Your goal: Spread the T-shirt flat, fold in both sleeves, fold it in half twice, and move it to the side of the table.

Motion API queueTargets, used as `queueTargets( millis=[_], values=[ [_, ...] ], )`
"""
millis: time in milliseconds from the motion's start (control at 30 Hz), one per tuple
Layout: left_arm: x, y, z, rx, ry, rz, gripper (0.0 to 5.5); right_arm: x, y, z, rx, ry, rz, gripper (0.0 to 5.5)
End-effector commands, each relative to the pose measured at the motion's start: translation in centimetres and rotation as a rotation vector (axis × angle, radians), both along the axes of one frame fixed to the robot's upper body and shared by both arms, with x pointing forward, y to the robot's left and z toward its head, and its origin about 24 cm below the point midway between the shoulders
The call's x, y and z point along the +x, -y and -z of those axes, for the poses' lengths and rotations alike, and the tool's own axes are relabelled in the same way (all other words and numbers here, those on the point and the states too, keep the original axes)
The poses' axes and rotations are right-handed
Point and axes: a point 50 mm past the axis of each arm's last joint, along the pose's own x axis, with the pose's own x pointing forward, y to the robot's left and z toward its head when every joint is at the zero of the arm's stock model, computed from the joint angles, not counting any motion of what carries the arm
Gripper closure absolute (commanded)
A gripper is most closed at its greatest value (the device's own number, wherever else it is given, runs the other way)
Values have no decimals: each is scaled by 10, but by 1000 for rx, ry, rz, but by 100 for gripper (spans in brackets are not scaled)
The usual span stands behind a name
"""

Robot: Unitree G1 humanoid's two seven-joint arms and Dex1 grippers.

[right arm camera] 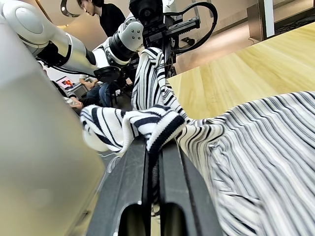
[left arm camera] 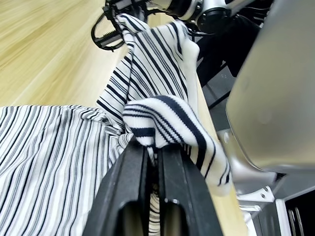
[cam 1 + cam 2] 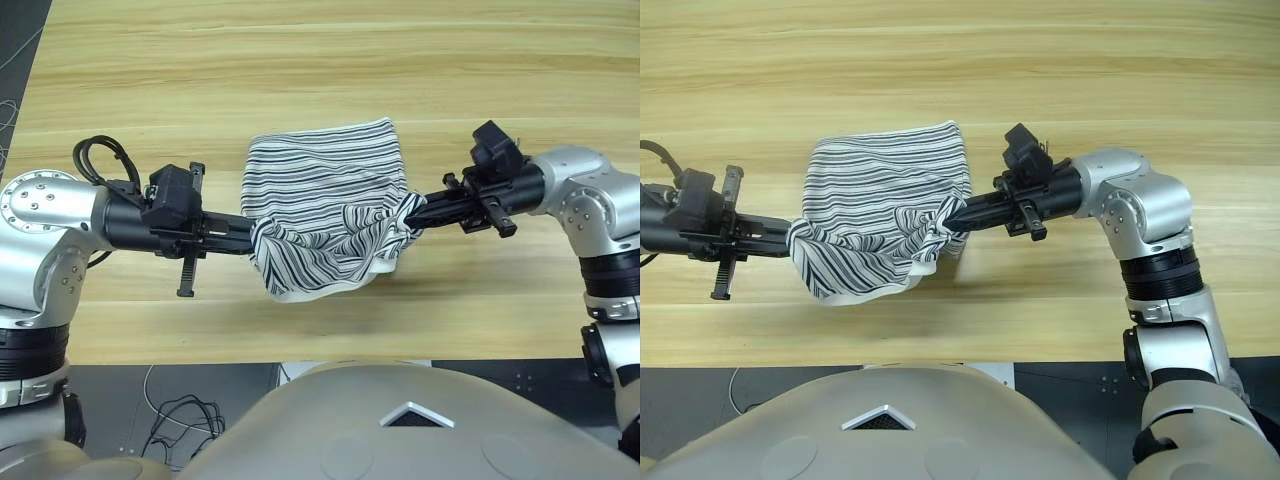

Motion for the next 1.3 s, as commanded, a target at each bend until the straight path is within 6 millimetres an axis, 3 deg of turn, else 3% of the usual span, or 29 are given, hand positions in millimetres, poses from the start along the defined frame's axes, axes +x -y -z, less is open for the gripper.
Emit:
queueTargets(
  millis=[33, 433, 600, 767, 1067, 1233, 1300],
  values=[
    [19, -3, 9, -3, 7, -62, 539, 20, -6, 5, -28, 46, 69, 540],
    [79, -32, 46, -14, -128, -347, 539, 78, -16, 33, -136, 129, 312, 540],
    [93, -46, 53, -9, -132, -444, 539, 94, -20, 32, -159, 157, 406, 540],
    [100, -58, 65, 33, -158, -545, 539, 100, -15, 42, -257, 173, 508, 540],
    [105, -56, 86, 177, -148, -587, 539, 95, 2, 65, -457, 202, 577, 540],
    [108, -57, 89, 193, -145, -628, 539, 98, 2, 65, -464, 209, 626, 540],
    [111, -56, 89, 178, -153, -661, 498, 99, 1, 65, -461, 208, 650, 540]
  ],
)
